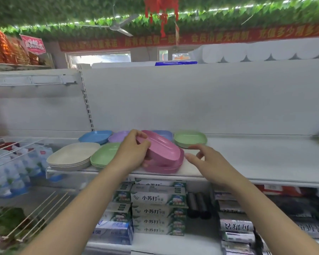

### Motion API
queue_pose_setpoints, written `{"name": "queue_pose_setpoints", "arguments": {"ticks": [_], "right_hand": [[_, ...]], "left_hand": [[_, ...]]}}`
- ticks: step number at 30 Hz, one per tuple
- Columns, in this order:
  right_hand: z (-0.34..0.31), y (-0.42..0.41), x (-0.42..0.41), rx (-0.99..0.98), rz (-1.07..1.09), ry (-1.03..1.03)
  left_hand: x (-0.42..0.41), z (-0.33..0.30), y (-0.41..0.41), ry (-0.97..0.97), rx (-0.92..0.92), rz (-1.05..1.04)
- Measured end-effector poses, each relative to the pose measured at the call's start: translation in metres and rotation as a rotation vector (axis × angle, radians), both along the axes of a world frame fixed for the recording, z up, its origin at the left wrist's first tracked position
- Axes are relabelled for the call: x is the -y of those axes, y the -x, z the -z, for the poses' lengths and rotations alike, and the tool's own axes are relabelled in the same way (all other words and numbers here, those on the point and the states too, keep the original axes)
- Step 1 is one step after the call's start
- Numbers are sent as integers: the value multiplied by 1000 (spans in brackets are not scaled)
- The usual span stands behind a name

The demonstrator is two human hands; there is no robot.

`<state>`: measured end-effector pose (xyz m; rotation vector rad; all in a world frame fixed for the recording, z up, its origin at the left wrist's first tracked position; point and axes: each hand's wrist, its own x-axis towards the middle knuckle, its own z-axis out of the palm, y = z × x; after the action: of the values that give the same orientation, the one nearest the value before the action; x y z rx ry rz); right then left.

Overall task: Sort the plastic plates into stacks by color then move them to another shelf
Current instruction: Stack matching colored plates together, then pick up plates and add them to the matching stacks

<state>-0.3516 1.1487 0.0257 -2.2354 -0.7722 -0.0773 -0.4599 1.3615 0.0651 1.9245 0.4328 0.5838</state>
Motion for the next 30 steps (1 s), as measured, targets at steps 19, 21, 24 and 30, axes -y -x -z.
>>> {"name": "queue_pose_setpoints", "arguments": {"ticks": [19, 21, 24, 30], "right_hand": [[4, 59, -25, -11, 159, -87], [2, 66, -22, -18, 167, -91], [-1, 76, -12, -10, 179, -80], [-6, 97, 48, 76, 232, -13]], "left_hand": [[-45, 20, 19, -635, 28, 317], [-46, 21, 15, -611, 52, 337], [-36, 24, 9, -596, 76, 373], [24, 28, -1, -614, 129, 461]]}}
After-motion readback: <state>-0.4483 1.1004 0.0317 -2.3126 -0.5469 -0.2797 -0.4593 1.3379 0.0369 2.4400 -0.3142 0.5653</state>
